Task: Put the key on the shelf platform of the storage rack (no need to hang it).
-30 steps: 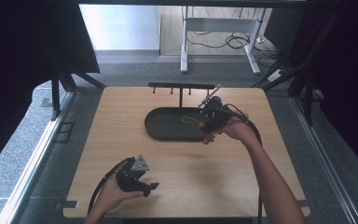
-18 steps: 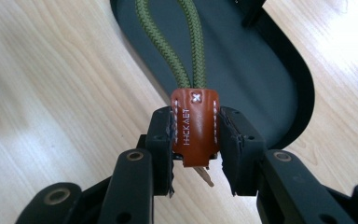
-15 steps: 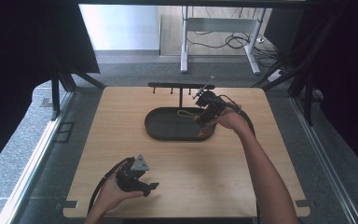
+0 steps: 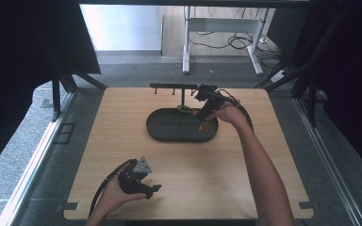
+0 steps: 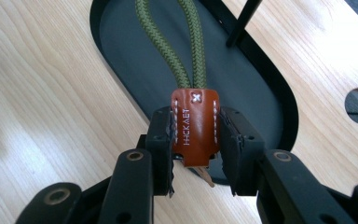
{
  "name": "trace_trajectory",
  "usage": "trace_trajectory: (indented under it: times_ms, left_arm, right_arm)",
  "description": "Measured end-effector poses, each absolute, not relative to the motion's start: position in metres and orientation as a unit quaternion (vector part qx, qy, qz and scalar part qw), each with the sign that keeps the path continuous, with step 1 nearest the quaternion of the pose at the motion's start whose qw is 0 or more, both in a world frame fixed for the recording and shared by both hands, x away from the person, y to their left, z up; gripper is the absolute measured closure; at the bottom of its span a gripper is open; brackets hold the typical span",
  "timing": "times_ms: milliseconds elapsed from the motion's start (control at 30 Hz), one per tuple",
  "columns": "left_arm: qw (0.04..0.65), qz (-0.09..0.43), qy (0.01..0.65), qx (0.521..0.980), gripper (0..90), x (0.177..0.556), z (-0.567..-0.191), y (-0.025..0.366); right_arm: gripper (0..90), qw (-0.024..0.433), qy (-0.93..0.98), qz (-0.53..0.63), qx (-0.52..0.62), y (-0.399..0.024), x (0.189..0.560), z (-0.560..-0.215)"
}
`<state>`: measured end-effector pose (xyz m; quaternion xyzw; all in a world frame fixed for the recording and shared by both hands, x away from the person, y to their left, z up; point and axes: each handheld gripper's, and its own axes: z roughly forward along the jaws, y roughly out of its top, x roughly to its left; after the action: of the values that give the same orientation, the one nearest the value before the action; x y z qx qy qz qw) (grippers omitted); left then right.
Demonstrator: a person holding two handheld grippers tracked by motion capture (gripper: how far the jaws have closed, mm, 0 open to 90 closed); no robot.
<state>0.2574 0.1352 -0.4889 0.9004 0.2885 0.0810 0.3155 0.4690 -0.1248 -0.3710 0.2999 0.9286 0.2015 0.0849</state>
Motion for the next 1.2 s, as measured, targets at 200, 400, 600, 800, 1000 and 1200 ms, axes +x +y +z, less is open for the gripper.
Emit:
trace_trajectory:
  times_ms: [200,400,600,800,1000,1200]
  left_arm:
    - [0.315,0.081,0.288,0.900,24.9,0.257,-0.489,0.135]
    - [0.314,0.080,0.285,0.902,24.9,0.257,-0.489,0.135]
    - [0.315,0.081,0.286,0.901,24.9,0.257,-0.489,0.135]
    - [0.314,0.080,0.284,0.902,24.9,0.257,-0.489,0.135]
    - [0.316,0.080,0.286,0.901,24.9,0.257,-0.489,0.134]
    - [0.313,0.080,0.282,0.903,24.9,0.257,-0.489,0.134]
  right_arm:
    - [66.4,0.084,0.929,0.195,0.304,-0.122,0.479,-0.380]
    - [66.4,0.089,0.927,0.190,0.310,-0.118,0.487,-0.391]
    - [66.3,0.095,0.926,0.186,0.316,-0.115,0.491,-0.409]
    - [66.1,0.098,0.924,0.191,0.316,-0.113,0.493,-0.428]
    - [65.7,0.095,0.927,0.184,0.312,-0.108,0.492,-0.442]
    - [64.4,0.091,0.929,0.173,0.314,-0.110,0.492,-0.451]
